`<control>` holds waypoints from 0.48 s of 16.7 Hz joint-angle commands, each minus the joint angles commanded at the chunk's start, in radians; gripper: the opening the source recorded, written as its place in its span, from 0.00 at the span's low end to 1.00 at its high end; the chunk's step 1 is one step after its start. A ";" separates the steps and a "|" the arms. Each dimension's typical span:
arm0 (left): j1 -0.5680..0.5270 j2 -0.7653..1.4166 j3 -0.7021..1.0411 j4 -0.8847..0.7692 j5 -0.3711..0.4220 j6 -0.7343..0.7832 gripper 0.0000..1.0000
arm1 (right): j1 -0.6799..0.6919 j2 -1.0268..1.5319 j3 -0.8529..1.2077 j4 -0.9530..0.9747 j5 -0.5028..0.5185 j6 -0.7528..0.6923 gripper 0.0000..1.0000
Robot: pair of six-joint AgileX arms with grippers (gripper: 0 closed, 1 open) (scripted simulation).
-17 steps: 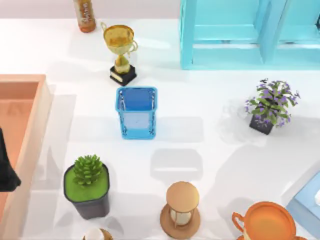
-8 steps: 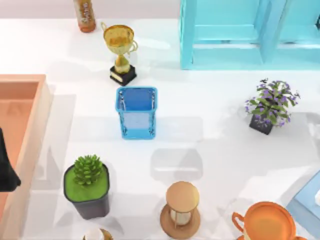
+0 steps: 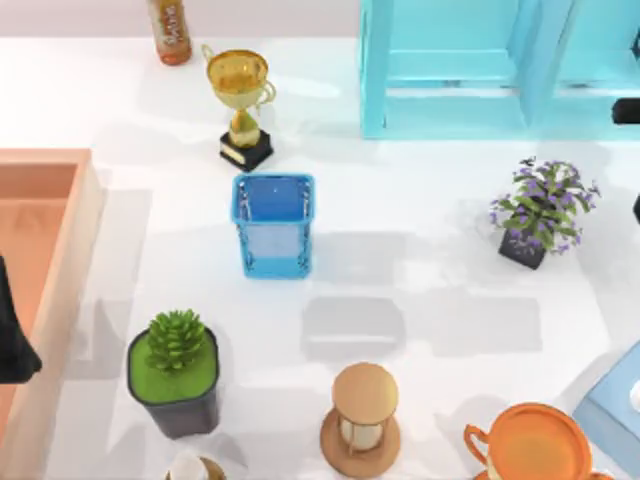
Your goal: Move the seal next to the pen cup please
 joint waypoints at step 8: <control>0.000 0.000 0.000 0.000 0.000 0.000 1.00 | 0.047 0.034 0.049 -0.014 0.003 0.051 0.00</control>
